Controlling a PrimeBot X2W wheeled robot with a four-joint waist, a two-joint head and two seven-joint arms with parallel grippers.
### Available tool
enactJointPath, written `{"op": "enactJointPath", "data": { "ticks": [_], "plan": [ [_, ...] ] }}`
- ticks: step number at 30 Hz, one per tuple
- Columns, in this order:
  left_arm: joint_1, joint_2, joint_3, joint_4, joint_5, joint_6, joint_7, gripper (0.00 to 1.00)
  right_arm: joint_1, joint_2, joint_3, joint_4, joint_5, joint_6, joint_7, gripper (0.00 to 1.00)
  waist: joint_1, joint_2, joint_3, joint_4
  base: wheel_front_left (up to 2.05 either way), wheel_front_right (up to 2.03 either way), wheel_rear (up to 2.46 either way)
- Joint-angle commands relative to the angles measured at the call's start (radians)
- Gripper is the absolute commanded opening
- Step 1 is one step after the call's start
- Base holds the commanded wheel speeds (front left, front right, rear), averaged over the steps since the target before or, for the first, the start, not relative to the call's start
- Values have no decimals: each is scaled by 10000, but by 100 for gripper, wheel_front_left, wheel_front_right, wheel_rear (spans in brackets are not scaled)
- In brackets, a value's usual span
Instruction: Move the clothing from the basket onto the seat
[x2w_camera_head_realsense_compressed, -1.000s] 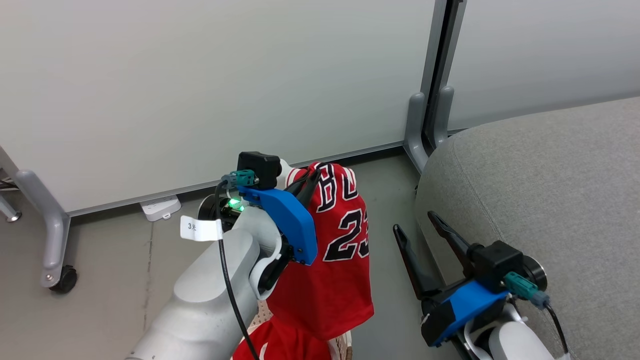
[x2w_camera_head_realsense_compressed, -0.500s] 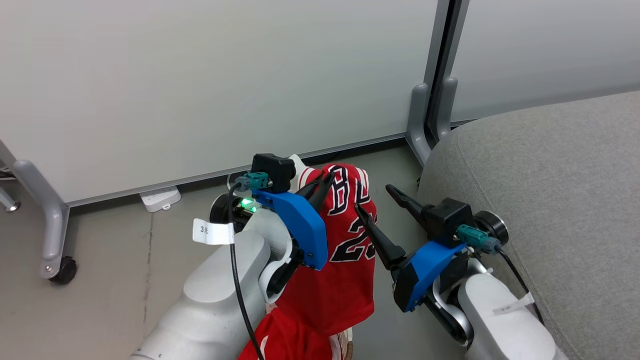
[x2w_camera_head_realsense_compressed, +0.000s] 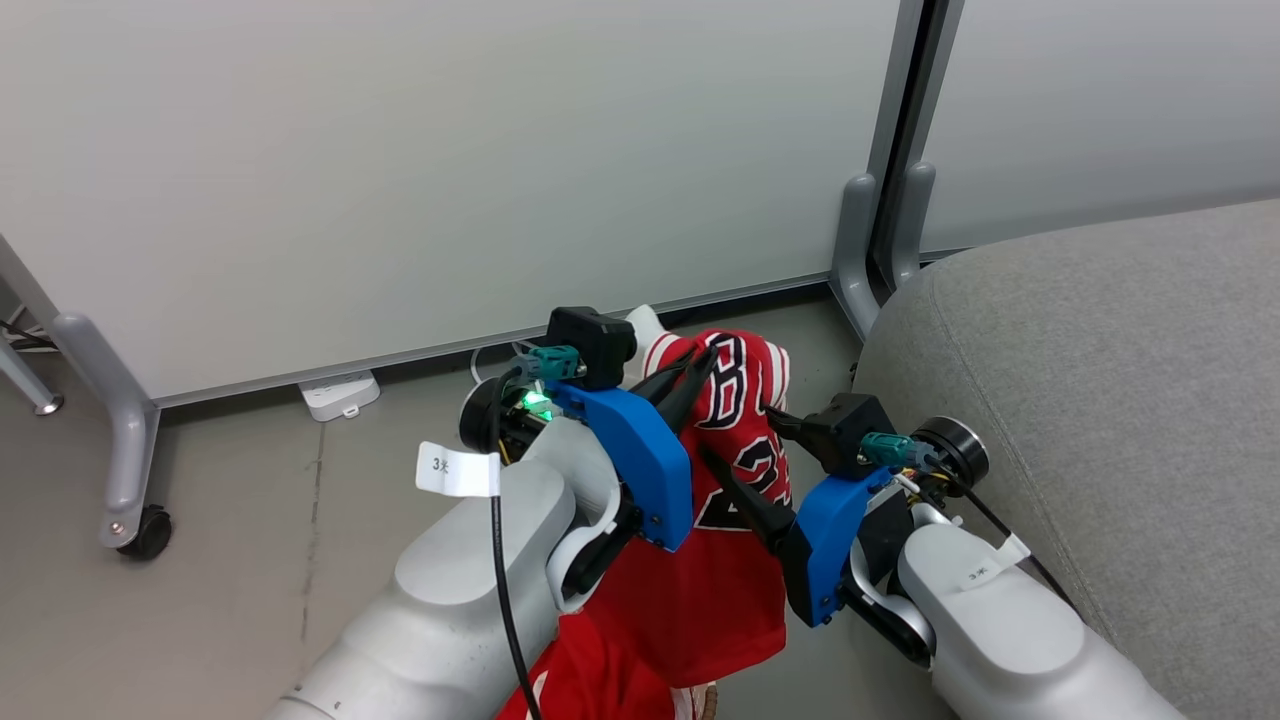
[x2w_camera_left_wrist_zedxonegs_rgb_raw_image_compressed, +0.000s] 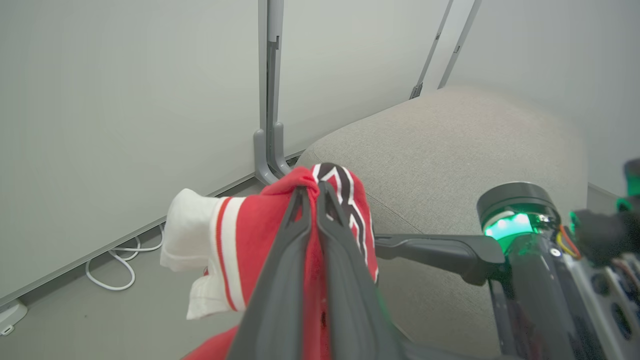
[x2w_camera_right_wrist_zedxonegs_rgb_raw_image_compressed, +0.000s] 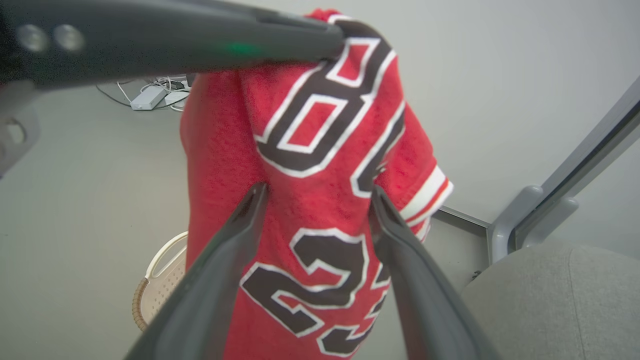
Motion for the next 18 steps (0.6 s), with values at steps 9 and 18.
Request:
{"op": "enactJointPath", "data": {
  "ticks": [9, 18],
  "plan": [
    [-254, 38, -620, -346, -519, -73, 4, 0, -700, 355, 602, 1561, 750, 1, -806, 100, -1, -1, -123, 143, 0, 0, 0],
    [-410, 172, -1013, -530, -1018, -73, -96, 0, -1176, 729, 1754, 2372, 1577, 1, -1263, 100, -1, -1, -174, 163, 0, 0, 0]
  ]
}}
